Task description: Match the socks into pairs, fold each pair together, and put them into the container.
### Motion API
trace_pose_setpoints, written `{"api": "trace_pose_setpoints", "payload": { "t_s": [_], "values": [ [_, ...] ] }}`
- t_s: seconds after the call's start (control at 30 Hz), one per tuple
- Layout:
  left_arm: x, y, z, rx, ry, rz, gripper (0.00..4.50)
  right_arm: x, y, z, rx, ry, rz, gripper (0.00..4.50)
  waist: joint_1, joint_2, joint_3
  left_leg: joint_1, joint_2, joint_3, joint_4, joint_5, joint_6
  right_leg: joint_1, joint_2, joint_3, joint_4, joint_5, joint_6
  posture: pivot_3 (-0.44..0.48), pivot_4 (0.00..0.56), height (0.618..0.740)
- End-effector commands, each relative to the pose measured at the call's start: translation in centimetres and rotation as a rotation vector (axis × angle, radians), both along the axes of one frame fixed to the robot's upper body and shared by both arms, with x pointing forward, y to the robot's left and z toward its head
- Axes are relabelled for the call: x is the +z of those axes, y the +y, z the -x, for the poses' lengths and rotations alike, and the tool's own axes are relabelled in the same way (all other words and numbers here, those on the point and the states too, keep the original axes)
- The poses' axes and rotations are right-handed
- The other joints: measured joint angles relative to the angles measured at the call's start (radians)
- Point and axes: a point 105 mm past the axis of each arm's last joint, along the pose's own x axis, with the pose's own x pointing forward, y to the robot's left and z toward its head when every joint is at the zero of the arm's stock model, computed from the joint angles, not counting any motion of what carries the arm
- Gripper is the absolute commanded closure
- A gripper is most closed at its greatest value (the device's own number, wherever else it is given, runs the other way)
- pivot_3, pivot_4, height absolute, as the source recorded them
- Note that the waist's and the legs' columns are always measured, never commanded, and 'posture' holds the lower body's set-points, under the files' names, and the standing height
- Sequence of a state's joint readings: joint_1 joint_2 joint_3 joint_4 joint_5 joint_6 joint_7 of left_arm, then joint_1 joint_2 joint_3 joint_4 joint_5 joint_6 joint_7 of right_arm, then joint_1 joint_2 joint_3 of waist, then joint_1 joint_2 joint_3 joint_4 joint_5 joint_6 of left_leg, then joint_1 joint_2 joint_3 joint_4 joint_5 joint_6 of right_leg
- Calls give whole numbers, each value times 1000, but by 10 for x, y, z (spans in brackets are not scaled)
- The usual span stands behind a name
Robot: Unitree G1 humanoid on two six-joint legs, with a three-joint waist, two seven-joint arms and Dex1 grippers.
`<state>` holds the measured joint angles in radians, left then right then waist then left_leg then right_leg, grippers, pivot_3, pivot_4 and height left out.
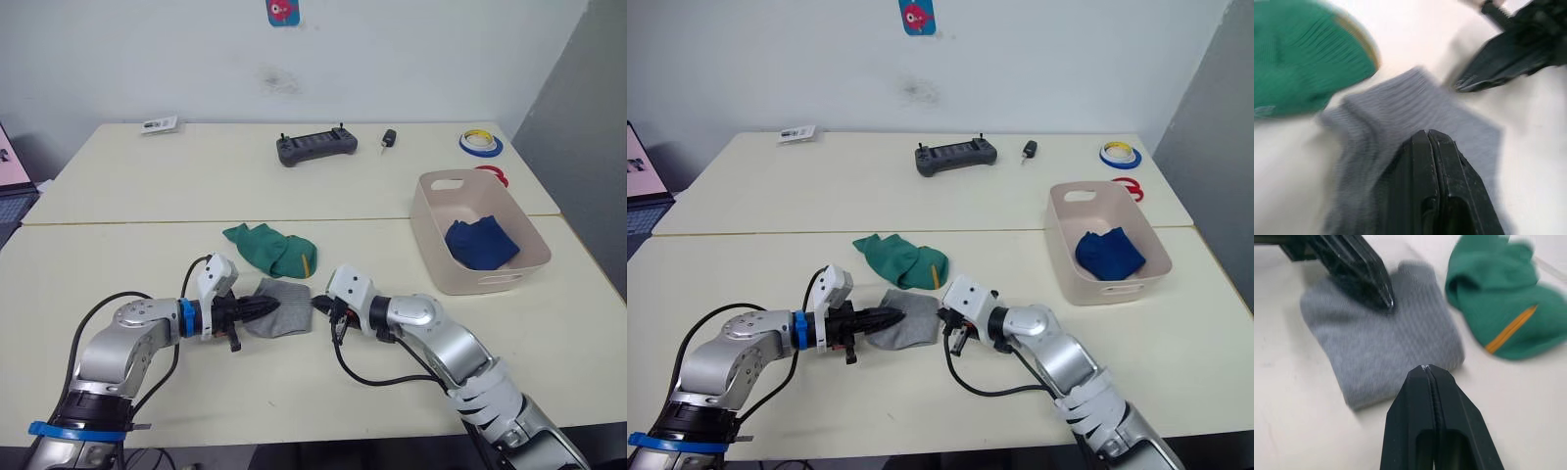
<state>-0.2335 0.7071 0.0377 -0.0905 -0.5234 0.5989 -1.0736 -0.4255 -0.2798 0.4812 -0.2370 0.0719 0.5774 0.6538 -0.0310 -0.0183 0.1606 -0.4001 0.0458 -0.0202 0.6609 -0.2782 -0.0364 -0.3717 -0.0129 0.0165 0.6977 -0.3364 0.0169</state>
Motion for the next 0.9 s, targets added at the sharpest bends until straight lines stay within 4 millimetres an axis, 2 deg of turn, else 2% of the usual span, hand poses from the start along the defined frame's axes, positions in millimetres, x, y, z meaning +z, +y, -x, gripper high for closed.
{"api": "trace_pose_setpoints", "payload": {
  "t_s": [0.03,0.27,0.4,0.5,0.63,0.7,0.8,0.9],
  "values": [
    [22,5,-17,66,-88,3,4500,21,8,1,29,-48,-48,4448,0,0,0,0,0,0,0,0,0,0,0,0,0,0,0,0,150,740],
    [-11,8,-26,89,-50,-98,4500,9,34,-15,25,-44,-9,4448,-2,0,0,1,0,1,0,0,0,-1,1,0,0,0,0,0,150,740],
    [-26,11,-24,99,-18,-134,4500,-6,41,-13,52,-20,32,4448,-1,0,0,0,0,1,0,0,0,-1,0,0,0,0,0,0,150,740],
    [-35,17,-25,122,-1,-153,4500,-22,33,-5,80,13,90,4448,-1,0,0,0,-1,1,0,0,0,-1,0,1,0,0,0,0,150,740],
    [-42,21,-22,130,11,-164,4500,-33,12,-1,67,34,132,4448,0,0,-1,1,0,1,0,0,0,0,0,0,0,0,0,0,150,740],
    [-43,22,-22,131,11,-161,4500,-29,6,1,68,19,108,4448,0,0,-1,2,0,1,0,0,0,1,0,0,0,0,0,0,150,740],
    [-37,17,-21,123,-11,-103,4500,2,9,11,107,6,-67,4448,-1,0,-1,2,0,0,0,0,0,1,0,0,0,0,0,0,150,740],
    [-34,14,-20,118,-30,-77,4500,18,6,15,117,-2,-133,4448,-2,0,-1,2,0,1,0,0,0,1,0,0,0,0,0,0,150,740]
  ]
}}
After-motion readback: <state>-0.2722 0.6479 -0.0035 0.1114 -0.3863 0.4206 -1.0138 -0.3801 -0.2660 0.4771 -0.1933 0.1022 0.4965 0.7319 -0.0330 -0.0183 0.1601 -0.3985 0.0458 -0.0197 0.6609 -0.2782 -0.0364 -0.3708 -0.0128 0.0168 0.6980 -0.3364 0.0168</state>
